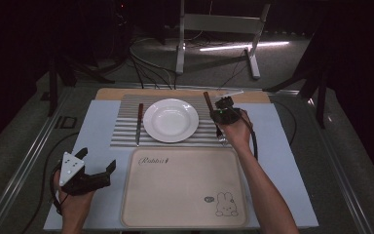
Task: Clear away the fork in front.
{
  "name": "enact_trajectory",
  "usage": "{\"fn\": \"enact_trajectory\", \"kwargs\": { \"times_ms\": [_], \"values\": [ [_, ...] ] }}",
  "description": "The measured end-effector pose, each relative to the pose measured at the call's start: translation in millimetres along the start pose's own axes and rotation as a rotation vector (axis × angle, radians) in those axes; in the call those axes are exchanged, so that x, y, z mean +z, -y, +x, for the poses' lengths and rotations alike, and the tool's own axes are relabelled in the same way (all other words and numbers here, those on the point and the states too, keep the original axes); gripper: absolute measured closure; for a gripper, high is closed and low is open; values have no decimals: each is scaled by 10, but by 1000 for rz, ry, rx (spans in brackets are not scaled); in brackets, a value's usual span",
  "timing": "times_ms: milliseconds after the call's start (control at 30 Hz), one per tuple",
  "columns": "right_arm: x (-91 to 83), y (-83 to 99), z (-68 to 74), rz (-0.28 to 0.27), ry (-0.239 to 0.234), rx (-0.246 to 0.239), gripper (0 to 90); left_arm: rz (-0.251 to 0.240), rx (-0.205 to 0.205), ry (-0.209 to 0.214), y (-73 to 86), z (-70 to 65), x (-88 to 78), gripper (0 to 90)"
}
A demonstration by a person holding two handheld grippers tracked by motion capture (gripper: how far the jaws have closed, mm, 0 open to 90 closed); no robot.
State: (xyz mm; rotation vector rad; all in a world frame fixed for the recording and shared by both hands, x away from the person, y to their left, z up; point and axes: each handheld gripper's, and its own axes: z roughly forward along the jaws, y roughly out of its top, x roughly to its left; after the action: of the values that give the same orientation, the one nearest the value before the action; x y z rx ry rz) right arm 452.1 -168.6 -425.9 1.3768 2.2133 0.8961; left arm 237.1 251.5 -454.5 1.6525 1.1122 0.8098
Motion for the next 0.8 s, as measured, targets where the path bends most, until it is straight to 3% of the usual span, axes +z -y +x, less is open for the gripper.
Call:
{"fn": "enact_trajectory", "kwargs": {
  "times_ms": [433,533,667,800],
  "values": [
    [-289,109,254,-79,-58,-35,782,15,6,26,-63,-86,113,8],
    [-353,128,307,-96,-70,-42,781,13,-3,55,-116,-99,148,7],
    [-407,161,390,-112,-83,-60,782,55,-2,138,-192,-121,233,7],
    [-446,194,477,-130,-107,-68,782,62,36,135,-266,-180,297,8]
  ]
}}
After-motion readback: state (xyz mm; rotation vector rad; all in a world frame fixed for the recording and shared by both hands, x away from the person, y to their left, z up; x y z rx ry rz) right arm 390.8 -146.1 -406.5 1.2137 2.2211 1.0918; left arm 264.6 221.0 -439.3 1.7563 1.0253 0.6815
